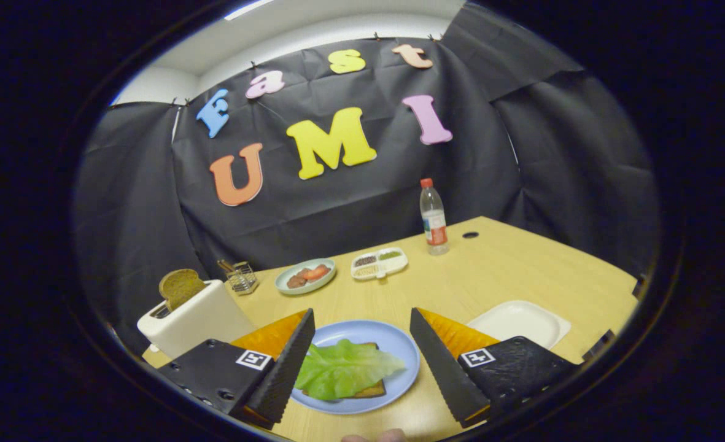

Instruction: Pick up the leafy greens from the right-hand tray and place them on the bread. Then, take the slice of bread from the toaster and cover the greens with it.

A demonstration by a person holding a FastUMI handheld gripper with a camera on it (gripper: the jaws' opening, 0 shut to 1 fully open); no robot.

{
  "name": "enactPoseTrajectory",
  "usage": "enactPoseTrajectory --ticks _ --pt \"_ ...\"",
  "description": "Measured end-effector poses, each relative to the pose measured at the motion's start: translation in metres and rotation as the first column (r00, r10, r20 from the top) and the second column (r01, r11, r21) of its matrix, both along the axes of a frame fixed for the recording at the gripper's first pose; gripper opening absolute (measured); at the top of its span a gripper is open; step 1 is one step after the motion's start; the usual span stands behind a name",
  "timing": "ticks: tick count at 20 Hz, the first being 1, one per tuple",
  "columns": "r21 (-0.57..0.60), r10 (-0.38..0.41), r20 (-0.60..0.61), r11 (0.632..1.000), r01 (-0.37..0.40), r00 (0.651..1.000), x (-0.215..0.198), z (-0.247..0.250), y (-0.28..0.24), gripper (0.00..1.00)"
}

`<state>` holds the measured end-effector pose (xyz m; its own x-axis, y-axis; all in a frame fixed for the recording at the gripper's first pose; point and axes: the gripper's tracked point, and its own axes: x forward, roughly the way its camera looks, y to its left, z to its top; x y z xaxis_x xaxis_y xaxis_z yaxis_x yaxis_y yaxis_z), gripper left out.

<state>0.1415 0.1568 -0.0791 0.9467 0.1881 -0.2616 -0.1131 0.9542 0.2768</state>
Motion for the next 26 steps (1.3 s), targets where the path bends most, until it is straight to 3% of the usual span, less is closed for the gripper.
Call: enactPoseTrajectory --ticks 3,6,11,17,22,24,26 --pt "-0.047 0.0 0.104 0.999 0.005 0.995 -0.013 0.051 0.026 0.95" --pt "-0.04 0.042 0.159 0.999 -0.037 0.986 -0.022 0.088 0.076 0.95" --pt "-0.037 0.129 0.159 0.991 -0.125 0.979 -0.032 0.107 0.168 0.96" --pt "-0.112 0.212 0.092 0.973 -0.201 0.973 -0.03 0.073 0.266 0.96" --pt "-0.163 0.184 -0.015 0.969 -0.183 0.983 -0.006 0.032 0.287 0.96" --pt "-0.162 0.162 -0.054 0.972 -0.168 0.985 0.006 0.021 0.286 0.91" --pt "-0.155 0.146 -0.088 0.975 -0.159 0.985 0.016 0.015 0.286 0.75"
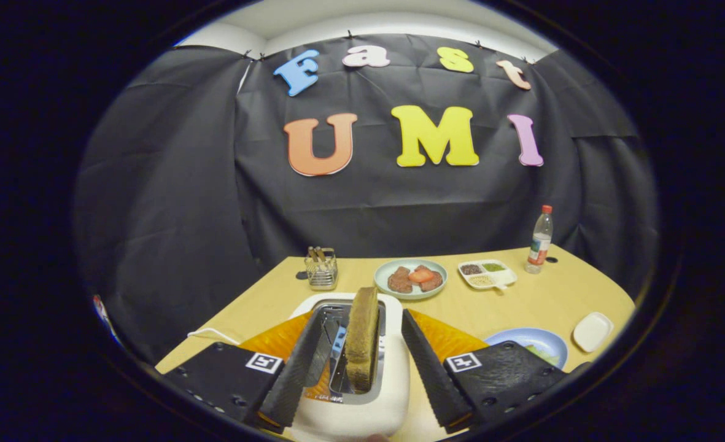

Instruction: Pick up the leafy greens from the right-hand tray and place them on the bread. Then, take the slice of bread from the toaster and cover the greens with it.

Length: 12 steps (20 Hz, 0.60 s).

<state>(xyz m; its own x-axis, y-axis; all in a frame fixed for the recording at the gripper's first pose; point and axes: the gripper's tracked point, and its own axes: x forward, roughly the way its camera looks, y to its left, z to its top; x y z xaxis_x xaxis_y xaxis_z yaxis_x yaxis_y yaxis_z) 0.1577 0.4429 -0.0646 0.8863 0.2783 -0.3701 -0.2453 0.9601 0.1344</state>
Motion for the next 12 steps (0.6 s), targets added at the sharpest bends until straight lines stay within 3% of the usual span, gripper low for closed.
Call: enactPoseTrajectory --ticks 5,8,9,12 --pt "0.007 -0.016 -0.044 1.0 0.016 0.999 0.007 -0.007 -0.002 0.18" --pt "0.018 0.002 -0.041 1.0 -0.001 0.999 0.006 0.001 -0.001 0.1" --pt "0.023 0.001 -0.032 1.0 0.0 0.999 0.008 0.0 0.001 0.02" --pt "0.05 0.017 -0.017 0.999 -0.016 1.0 -0.001 0.016 -0.005 0.01"
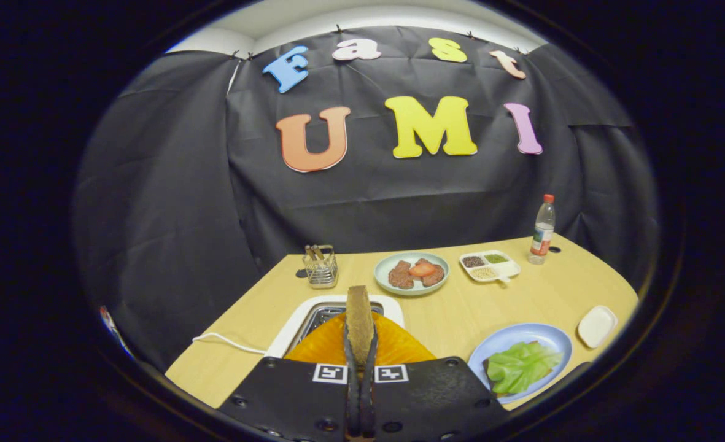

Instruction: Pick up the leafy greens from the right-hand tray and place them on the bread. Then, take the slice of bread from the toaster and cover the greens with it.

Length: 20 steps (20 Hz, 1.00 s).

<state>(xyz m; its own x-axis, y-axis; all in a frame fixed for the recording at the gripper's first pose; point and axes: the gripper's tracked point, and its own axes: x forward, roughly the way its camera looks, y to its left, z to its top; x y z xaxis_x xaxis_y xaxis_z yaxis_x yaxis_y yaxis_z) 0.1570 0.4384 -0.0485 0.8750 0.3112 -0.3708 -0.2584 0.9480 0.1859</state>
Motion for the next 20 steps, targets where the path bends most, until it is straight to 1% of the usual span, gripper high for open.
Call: enactPoseTrajectory --ticks 3,6,11,15,17,20 --pt "0.024 0.002 0.062 1.0 -0.004 0.998 -0.001 0.035 -0.008 0.01" --pt "0.08 0.007 0.08 0.997 -0.013 0.997 -0.005 0.061 -0.018 0.01" --pt "0.112 -0.012 0.148 0.994 -0.005 0.989 -0.017 0.097 -0.063 0.01" --pt "0.117 -0.022 0.136 0.993 0.006 0.99 -0.027 0.089 -0.112 0.01" --pt "0.106 -0.056 0.136 0.993 0.042 0.989 -0.026 0.083 -0.144 0.01" --pt "0.101 -0.1 0.124 0.991 0.088 0.987 -0.021 0.063 -0.178 0.01"
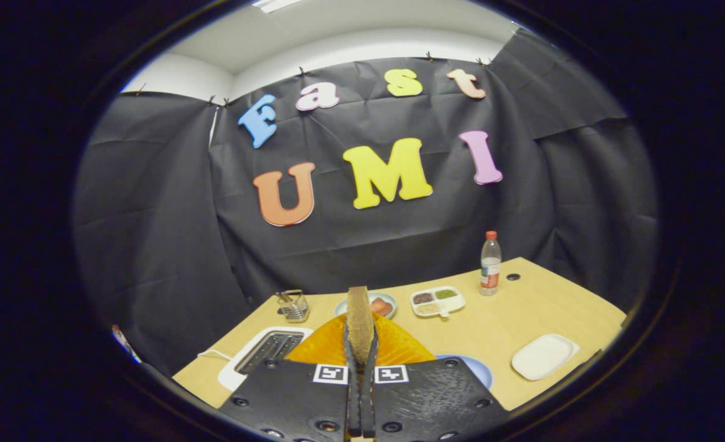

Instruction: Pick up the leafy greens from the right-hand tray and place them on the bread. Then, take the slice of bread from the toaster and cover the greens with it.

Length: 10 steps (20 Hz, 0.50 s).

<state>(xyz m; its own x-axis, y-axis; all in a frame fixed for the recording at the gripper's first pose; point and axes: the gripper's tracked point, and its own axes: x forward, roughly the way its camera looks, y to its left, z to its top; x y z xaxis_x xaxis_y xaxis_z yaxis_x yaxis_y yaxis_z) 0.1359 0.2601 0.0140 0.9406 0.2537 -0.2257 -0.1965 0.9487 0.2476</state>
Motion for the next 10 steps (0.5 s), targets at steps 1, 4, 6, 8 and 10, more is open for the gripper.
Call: enactPoseTrajectory --ticks 1,4,6,8,10 --pt "0.004 -0.007 -0.008 1.0 0.007 1.0 0.002 -0.008 -0.007 0.01" --pt "0.016 0.002 -0.035 1.0 -0.001 0.999 0.003 -0.038 -0.013 0.01" --pt "0.012 0.001 -0.057 1.0 0.0 0.998 0.006 -0.061 -0.012 0.01" --pt "0.034 0.005 -0.089 0.999 -0.002 0.996 0.01 -0.083 -0.009 0.01" --pt "0.07 0.007 -0.123 0.998 0.002 0.992 0.013 -0.1 -0.007 0.01"
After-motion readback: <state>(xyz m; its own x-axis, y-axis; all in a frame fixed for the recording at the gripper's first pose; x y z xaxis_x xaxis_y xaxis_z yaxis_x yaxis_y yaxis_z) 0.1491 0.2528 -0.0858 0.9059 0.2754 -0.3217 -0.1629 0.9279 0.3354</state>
